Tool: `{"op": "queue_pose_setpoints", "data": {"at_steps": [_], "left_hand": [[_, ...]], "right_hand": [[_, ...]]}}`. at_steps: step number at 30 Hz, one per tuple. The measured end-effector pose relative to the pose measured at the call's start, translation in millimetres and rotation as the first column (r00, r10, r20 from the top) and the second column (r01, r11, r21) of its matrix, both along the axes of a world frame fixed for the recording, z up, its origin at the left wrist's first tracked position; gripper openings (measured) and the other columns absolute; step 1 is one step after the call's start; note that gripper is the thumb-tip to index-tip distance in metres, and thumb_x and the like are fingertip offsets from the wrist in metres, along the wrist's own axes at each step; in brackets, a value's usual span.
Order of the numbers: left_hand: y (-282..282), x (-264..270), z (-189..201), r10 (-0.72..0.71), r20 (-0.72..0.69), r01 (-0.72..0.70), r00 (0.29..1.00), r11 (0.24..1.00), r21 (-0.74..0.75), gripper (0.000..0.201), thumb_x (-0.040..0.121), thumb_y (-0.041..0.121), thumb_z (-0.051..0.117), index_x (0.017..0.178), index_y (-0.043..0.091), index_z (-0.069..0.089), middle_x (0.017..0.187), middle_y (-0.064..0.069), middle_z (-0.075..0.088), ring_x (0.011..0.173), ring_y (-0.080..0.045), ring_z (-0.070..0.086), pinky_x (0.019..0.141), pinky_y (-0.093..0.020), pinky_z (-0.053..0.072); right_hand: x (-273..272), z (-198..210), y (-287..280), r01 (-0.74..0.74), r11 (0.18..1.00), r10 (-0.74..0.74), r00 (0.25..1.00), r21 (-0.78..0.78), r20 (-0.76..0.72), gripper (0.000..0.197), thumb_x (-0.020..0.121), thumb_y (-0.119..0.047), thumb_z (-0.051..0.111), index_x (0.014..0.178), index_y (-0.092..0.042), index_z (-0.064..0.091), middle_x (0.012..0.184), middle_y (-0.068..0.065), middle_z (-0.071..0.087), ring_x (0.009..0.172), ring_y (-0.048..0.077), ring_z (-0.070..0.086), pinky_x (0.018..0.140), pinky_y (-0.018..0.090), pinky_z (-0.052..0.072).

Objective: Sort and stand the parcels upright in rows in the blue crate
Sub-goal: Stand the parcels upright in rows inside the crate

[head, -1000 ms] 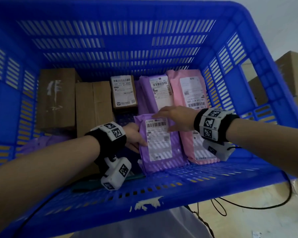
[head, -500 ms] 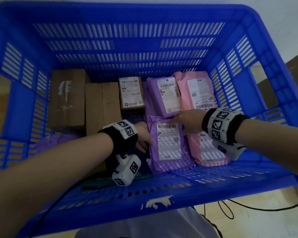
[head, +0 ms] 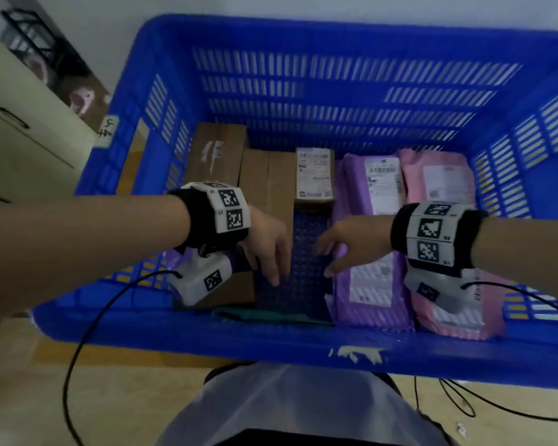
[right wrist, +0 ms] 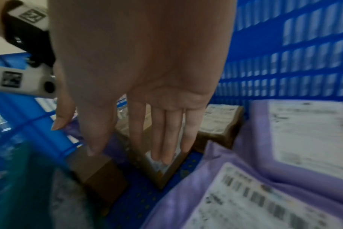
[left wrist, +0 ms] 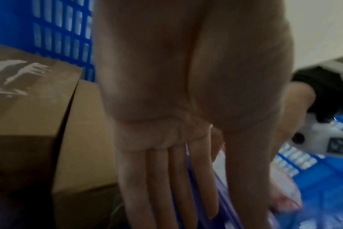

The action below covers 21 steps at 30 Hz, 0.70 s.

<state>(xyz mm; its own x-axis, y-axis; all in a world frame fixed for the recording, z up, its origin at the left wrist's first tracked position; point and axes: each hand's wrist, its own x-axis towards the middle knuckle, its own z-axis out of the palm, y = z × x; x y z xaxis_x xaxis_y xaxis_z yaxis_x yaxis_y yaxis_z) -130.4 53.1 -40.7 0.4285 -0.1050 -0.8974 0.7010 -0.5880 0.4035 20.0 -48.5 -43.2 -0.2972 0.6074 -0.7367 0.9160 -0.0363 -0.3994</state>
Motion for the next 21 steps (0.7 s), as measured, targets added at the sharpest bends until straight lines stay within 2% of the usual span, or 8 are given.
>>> {"op": "queue_pose_setpoints", "data": {"at_steps": [6,8,9,11,13,15,18,21], "left_hand": [[-10.6,-23.3,-18.2,-0.235,-0.172,0.229,0.957,0.972,-0.052,0.054,0.077,0.022,0.076,0.128,0.021,0.058,0.122,0.005,0.06,0.119,-0.019,0.054,0.104,-0.038,0.046],[-13.5,-23.7,-22.3,-0.302,-0.166,0.304,0.939,0.953,-0.019,0.054,0.078,0.025,0.075,0.129,0.02,0.057,0.131,0.002,0.056,0.118,-0.016,0.052,0.1,-0.032,0.049],[-14.9,-23.6,-23.9,-0.318,-0.162,0.323,0.934,0.946,0.004,0.053,0.079,0.027,0.073,0.129,0.017,0.057,0.131,0.0,0.056,0.114,-0.015,0.052,0.089,-0.022,0.053],[-16.6,-23.4,-28.0,-0.357,-0.169,0.365,0.919,0.931,0.021,0.049,0.083,0.031,0.07,0.124,0.006,0.058,0.121,-0.004,0.059,0.096,-0.014,0.053,0.055,-0.005,0.048],[-15.4,-23.0,-33.6,-0.398,-0.179,0.409,0.9,0.912,0.024,0.043,0.086,0.031,0.067,0.113,0.0,0.056,0.11,-0.008,0.056,0.082,-0.014,0.05,0.037,-0.005,0.039],[-13.0,-23.1,-38.8,-0.395,-0.182,0.405,0.901,0.914,0.024,0.033,0.089,0.026,0.064,0.112,0.005,0.055,0.108,-0.011,0.055,0.074,-0.014,0.051,0.035,-0.007,0.039],[-9.4,-23.2,-39.9,-0.337,-0.178,0.342,0.925,0.94,-0.004,0.039,0.09,0.021,0.062,0.125,0.006,0.055,0.116,-0.01,0.055,0.081,-0.014,0.053,0.046,-0.011,0.046],[-3.6,-21.0,-36.1,-0.295,-0.197,0.294,0.935,0.955,-0.033,0.029,0.085,0.027,0.068,0.109,0.011,0.059,0.101,-0.002,0.055,0.076,-0.012,0.051,0.052,-0.016,0.047]], "right_hand": [[-45.3,-13.1,-6.0,-0.244,0.964,0.239,0.969,-0.106,-0.062,0.058,0.085,-0.054,0.058,0.129,-0.015,0.054,0.125,0.002,0.062,0.111,0.021,0.059,0.096,0.033,0.048],[-52.1,-19.5,-7.0,-0.334,0.936,0.332,0.943,-0.108,-0.038,0.06,0.084,-0.059,0.055,0.125,-0.014,0.057,0.122,0.004,0.063,0.107,0.025,0.06,0.092,0.037,0.05],[-54.3,-22.6,-7.6,-0.375,0.921,0.375,0.927,-0.102,-0.025,0.059,0.085,-0.059,0.053,0.124,-0.014,0.058,0.121,0.005,0.064,0.105,0.026,0.061,0.09,0.037,0.05],[-57.0,-28.7,-9.3,-0.428,0.898,0.428,0.903,-0.101,-0.015,0.052,0.088,-0.054,0.052,0.123,-0.015,0.058,0.119,0.005,0.065,0.103,0.027,0.061,0.088,0.037,0.051],[-58.3,-33.1,-9.7,-0.44,0.892,0.441,0.897,-0.098,-0.012,0.042,0.092,-0.043,0.051,0.123,-0.016,0.058,0.116,0.007,0.065,0.1,0.028,0.06,0.086,0.037,0.051],[-58.2,-37.2,-8.0,-0.43,0.9,0.43,0.903,-0.072,-0.016,0.031,0.092,-0.03,0.051,0.114,-0.013,0.061,0.107,0.01,0.066,0.091,0.028,0.06,0.08,0.035,0.051],[-52.9,-40.5,-2.0,-0.345,0.938,0.344,0.938,-0.019,-0.049,0.019,0.089,-0.018,0.051,0.101,-0.008,0.062,0.098,0.013,0.066,0.079,0.027,0.054,0.072,0.033,0.045],[-42.9,-38.7,5.6,-0.208,0.978,0.205,0.969,-0.006,-0.137,0.021,0.089,-0.011,0.052,0.106,-0.005,0.063,0.103,0.011,0.067,0.084,0.023,0.056,0.069,0.024,0.037]]}}
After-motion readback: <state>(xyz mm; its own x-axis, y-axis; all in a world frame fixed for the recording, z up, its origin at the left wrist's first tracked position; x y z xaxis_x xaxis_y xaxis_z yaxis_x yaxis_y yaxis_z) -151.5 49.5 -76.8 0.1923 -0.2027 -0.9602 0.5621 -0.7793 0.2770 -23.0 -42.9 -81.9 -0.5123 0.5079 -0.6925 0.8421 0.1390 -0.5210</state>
